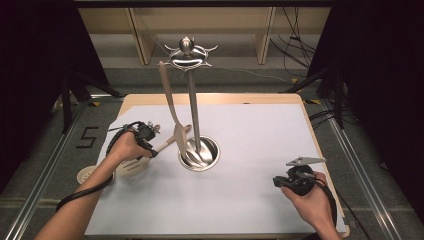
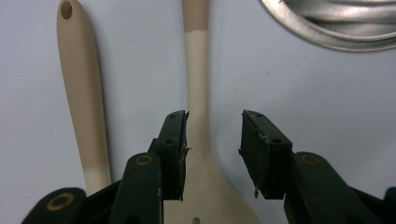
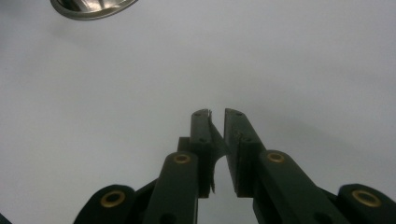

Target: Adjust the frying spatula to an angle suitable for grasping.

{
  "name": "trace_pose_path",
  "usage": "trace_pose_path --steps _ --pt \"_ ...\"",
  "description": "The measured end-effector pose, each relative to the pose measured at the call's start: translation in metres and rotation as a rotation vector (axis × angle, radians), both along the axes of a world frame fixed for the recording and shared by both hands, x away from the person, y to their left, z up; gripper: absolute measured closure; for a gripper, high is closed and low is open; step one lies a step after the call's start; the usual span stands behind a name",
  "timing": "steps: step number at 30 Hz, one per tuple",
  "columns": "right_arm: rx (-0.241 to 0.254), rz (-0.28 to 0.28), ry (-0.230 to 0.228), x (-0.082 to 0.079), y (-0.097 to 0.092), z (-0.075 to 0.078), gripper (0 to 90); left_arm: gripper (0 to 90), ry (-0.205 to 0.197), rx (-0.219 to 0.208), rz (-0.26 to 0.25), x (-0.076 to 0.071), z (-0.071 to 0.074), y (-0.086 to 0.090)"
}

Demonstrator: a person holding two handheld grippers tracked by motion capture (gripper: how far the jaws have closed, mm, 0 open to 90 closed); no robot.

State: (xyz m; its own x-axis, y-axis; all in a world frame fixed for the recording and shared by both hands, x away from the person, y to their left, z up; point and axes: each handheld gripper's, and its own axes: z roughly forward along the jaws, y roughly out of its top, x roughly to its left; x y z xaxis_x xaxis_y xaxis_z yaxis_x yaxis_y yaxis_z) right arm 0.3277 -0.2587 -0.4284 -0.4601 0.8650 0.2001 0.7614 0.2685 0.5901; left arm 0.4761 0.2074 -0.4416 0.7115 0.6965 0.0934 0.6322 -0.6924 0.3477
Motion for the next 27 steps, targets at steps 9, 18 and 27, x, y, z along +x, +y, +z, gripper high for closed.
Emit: trace_pose_path --steps 9,18,27 --pt "-0.048 -0.028 0.002 -0.001 -0.002 0.003 82.2 61.4 0.042 -0.01 0.067 0.012 -0.011 0.0" --pt "-0.093 -0.033 -0.012 0.0 -0.002 0.002 82.2 61.7 0.088 -0.031 0.065 0.019 -0.021 0.005" --pt "-0.051 -0.038 -0.006 0.0 0.001 0.0 82.1 64.6 0.152 -0.028 0.092 0.023 -0.021 0.003"
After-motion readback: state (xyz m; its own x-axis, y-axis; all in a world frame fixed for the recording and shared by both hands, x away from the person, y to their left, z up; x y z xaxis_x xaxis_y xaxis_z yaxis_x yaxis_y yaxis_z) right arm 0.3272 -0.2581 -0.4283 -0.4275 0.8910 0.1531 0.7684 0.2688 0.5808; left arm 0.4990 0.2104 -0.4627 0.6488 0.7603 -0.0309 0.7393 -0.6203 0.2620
